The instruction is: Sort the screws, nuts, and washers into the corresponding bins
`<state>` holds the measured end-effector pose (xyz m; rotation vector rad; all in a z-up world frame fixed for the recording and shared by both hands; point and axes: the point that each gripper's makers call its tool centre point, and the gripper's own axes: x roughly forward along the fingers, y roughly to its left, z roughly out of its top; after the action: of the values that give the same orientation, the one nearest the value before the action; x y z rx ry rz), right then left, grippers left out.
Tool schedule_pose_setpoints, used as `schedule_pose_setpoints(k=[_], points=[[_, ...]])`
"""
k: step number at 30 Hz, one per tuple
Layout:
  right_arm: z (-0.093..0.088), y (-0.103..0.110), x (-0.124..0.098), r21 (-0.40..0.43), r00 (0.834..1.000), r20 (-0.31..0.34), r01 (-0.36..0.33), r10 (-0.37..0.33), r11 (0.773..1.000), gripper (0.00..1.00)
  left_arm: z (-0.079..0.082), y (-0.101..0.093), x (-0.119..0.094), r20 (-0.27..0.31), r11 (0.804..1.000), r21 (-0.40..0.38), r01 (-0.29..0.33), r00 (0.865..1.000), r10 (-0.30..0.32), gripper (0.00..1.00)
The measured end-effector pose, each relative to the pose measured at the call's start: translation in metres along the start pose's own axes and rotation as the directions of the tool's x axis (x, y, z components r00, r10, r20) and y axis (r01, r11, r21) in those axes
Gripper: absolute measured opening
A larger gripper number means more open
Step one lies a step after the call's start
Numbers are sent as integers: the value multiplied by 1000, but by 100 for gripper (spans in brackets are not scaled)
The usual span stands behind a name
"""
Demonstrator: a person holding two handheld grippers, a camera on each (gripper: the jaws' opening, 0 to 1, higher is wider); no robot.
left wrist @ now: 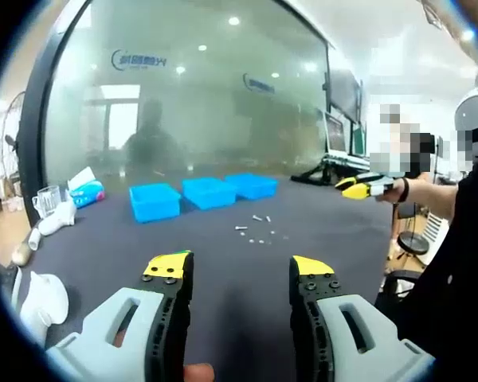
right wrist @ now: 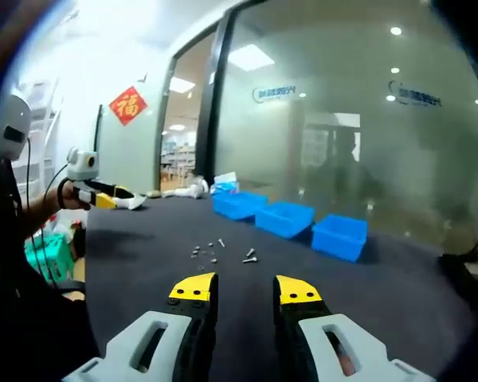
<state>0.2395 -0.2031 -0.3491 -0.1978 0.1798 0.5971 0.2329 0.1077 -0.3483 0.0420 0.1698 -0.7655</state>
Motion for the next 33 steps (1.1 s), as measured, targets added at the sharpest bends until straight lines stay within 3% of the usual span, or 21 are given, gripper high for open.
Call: schedule_pose_setpoints(k=[3, 14, 21, 28, 33], points=[[3, -1, 14, -69, 999, -34, -14, 12, 997, 24, -2, 2, -1, -2, 1000, -2, -5, 1000, 5, 47], [17, 18, 66, -121, 980, -132, -162, 146, 979, 24, -8, 6, -3, -2, 1000, -15, -16, 1000, 16, 47], [18, 26, 94, -152, 957, -207, -235, 202, 960, 23, -11, 11, -4, -4, 1000, -23, -21, 1000, 21, 47], [12, 37, 130, -178, 918, -305, -317, 255, 931, 23, -16, 11, -3, -14, 999, -32, -20, 1000, 19, 47], [5, 46, 156, -210, 875, -384, -395, 296, 895, 23, -20, 11, -2, -25, 999, -34, -20, 1000, 19, 47]])
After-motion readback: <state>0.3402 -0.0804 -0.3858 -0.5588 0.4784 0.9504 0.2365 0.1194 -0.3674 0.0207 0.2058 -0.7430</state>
